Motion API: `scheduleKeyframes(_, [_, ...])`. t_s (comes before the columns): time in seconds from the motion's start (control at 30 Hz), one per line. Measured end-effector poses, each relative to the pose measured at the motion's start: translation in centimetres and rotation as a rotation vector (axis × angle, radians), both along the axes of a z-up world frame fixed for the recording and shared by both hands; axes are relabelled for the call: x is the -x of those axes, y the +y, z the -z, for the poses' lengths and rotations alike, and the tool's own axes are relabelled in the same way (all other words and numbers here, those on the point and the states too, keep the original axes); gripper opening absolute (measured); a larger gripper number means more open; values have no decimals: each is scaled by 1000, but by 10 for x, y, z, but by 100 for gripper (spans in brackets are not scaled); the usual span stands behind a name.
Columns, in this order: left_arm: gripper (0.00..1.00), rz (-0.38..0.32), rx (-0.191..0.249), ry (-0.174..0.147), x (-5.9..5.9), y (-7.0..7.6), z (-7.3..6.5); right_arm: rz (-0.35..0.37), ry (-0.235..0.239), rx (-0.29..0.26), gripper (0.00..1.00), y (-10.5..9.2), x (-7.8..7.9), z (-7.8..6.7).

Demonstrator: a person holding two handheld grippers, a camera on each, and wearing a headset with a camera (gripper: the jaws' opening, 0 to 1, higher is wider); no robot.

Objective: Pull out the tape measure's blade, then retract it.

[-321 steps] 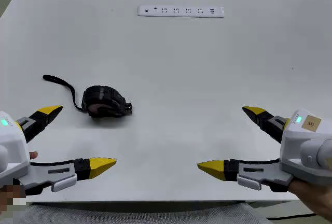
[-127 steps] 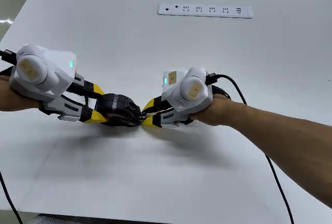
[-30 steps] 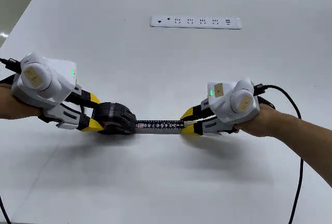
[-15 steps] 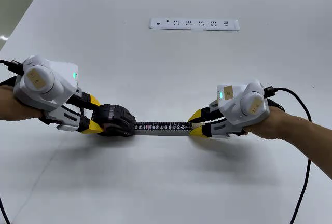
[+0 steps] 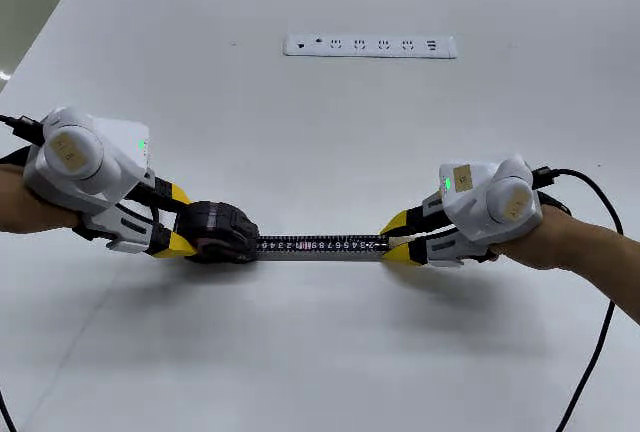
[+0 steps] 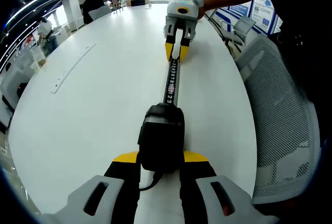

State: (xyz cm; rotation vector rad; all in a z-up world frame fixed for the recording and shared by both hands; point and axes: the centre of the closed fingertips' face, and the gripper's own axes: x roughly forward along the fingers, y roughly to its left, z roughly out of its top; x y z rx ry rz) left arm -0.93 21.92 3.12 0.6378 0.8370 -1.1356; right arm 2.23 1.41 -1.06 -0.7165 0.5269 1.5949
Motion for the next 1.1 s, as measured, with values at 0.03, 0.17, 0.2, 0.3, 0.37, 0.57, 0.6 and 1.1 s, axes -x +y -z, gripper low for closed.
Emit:
scheduleKeyframes(0.03, [23, 0, -1, 0, 0, 0, 0, 2, 1, 1, 9, -2, 0, 0])
scheduleKeyframes(0.17, [23, 0, -2, 0, 0, 0, 0, 9, 2, 4, 9, -7, -1, 0])
scheduleKeyframes(0.2, [23, 1, -2, 0, 0, 0, 0, 11, 2, 6, 9, -9, -1, -1])
scheduleKeyframes(0.3, [23, 0, -2, 0, 0, 0, 0, 17, 0, 11, 9, -14, -2, -1])
scheduleKeyframes(0.37, [23, 0, -3, 0, 0, 0, 0, 25, -2, 14, 9, -19, -3, -1])
scheduleKeyframes(0.57, [23, 1, -4, 1, 0, 0, 0, 37, -2, 23, 9, -31, -4, -1])
scheduleKeyframes(0.6, [23, 1, -4, 2, 0, 0, 0, 39, -2, 24, 9, -33, -4, -1])
scheduleKeyframes(1.1, [23, 6, -16, 5, 1, 0, -1, 69, -2, 48, 9, -57, -3, -6])
